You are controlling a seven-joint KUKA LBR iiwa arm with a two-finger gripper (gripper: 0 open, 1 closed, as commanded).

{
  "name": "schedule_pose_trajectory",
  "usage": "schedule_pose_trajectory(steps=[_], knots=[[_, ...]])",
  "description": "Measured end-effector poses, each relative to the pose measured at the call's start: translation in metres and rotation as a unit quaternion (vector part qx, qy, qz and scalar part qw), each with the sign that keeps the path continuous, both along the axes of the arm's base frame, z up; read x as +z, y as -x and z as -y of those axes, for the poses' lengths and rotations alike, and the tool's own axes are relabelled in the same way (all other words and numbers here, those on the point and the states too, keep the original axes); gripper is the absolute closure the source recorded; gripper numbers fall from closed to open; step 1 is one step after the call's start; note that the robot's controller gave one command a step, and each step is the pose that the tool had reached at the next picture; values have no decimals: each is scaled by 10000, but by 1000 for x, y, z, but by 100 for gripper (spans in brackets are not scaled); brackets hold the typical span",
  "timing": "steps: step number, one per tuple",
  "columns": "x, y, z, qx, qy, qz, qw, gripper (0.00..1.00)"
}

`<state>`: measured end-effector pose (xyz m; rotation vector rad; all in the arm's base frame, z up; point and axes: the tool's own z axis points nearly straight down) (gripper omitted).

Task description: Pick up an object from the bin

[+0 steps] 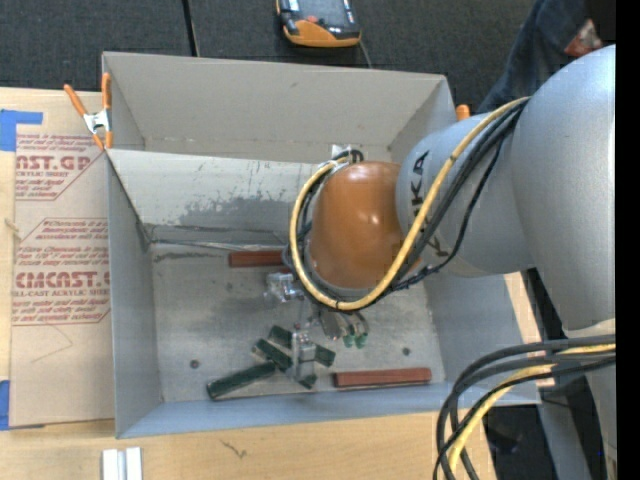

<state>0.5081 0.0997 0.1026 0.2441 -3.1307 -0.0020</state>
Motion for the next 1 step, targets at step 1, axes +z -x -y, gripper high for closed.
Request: schedule_pose_trajectory(steps=[1], knots=[[-31,11,-17,200,-3,7,9998,0]])
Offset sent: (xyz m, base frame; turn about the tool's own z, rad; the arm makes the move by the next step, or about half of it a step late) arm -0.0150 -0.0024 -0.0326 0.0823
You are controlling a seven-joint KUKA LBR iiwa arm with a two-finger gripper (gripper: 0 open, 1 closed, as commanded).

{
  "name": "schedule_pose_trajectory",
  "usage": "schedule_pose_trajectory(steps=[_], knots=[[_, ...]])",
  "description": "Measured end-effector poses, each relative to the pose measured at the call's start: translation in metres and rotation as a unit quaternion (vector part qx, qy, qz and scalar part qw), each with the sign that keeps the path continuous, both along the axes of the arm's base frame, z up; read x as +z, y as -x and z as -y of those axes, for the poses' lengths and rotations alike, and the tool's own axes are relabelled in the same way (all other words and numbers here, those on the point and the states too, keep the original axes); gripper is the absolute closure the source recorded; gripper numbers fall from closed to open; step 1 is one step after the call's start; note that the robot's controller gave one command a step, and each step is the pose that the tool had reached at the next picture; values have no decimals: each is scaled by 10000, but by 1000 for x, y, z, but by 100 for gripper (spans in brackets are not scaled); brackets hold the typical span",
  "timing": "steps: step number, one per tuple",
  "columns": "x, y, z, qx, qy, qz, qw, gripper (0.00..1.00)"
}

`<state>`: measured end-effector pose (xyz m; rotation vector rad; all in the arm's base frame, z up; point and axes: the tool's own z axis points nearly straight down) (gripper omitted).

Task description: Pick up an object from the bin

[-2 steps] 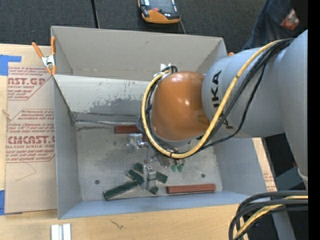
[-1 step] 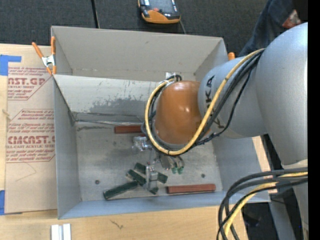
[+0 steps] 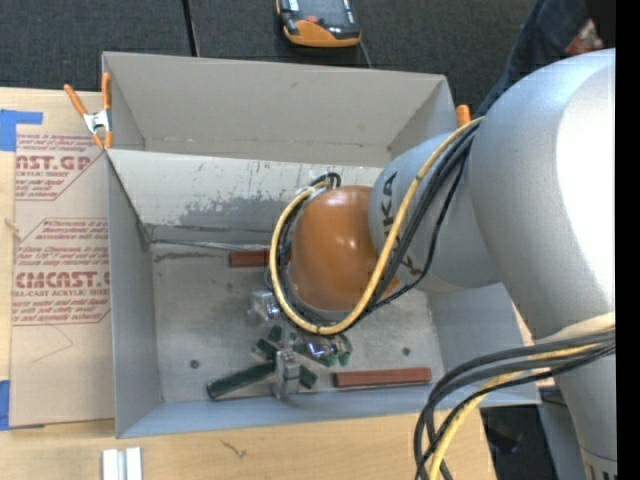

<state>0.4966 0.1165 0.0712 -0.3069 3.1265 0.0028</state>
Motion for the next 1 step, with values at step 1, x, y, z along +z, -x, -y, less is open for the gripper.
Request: schedule_pose_trajectory(steps=[1], knots=[[-2,4,18,-612,4,-4,9981,100]])
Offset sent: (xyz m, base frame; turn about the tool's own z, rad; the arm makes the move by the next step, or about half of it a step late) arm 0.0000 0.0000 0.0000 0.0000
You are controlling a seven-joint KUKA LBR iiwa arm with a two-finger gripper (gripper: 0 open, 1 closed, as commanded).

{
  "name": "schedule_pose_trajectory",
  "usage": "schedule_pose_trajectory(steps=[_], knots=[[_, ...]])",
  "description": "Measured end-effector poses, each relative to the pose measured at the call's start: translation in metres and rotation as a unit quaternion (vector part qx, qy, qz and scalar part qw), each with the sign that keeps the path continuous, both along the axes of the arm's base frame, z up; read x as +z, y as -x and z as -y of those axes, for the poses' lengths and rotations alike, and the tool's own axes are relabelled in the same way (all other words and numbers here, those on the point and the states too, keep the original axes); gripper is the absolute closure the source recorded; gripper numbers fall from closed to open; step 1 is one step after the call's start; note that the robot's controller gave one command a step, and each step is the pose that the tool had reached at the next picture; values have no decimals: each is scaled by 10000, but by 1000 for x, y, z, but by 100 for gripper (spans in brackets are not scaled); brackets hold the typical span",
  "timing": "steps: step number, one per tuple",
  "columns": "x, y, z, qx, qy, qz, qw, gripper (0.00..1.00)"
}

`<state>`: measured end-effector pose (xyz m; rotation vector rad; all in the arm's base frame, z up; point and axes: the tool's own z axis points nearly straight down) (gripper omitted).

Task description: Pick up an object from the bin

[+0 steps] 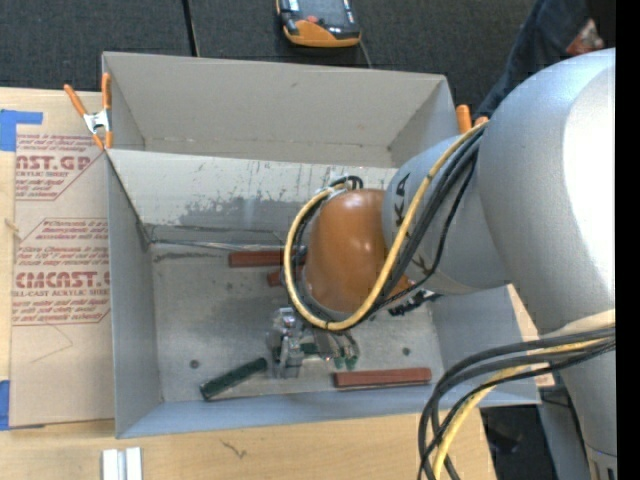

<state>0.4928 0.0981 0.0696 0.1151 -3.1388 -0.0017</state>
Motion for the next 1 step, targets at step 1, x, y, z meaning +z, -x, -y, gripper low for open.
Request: schedule_pose_trajectory(steps=[1], knots=[[0,0,0,1,0,0,10000,100]])
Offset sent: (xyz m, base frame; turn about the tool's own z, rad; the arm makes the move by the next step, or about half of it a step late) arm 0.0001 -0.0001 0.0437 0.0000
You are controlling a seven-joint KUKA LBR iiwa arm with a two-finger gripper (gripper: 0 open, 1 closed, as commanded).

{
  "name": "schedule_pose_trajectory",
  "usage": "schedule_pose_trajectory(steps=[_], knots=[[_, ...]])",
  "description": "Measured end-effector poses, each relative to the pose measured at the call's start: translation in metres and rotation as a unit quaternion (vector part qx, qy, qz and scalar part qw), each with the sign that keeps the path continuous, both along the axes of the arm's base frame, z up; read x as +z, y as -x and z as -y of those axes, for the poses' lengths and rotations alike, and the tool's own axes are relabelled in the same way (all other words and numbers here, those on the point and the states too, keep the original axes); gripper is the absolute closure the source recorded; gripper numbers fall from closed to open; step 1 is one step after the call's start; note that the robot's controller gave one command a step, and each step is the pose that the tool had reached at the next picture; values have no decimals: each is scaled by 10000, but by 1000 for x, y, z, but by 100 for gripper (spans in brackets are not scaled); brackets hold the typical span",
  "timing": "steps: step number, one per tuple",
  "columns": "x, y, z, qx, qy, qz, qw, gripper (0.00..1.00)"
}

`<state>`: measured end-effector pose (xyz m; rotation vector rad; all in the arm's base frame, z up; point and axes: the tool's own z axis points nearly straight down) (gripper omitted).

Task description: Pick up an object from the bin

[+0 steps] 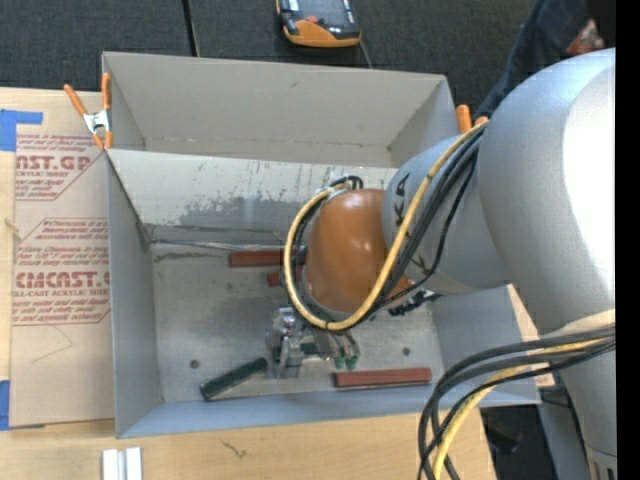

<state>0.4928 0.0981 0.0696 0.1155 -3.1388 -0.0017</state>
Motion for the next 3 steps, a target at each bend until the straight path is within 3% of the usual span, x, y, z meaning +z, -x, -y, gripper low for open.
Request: schedule_pose_trajectory(steps=[3], knots=[[39,1,0,-1,5,-15,10000,100]])
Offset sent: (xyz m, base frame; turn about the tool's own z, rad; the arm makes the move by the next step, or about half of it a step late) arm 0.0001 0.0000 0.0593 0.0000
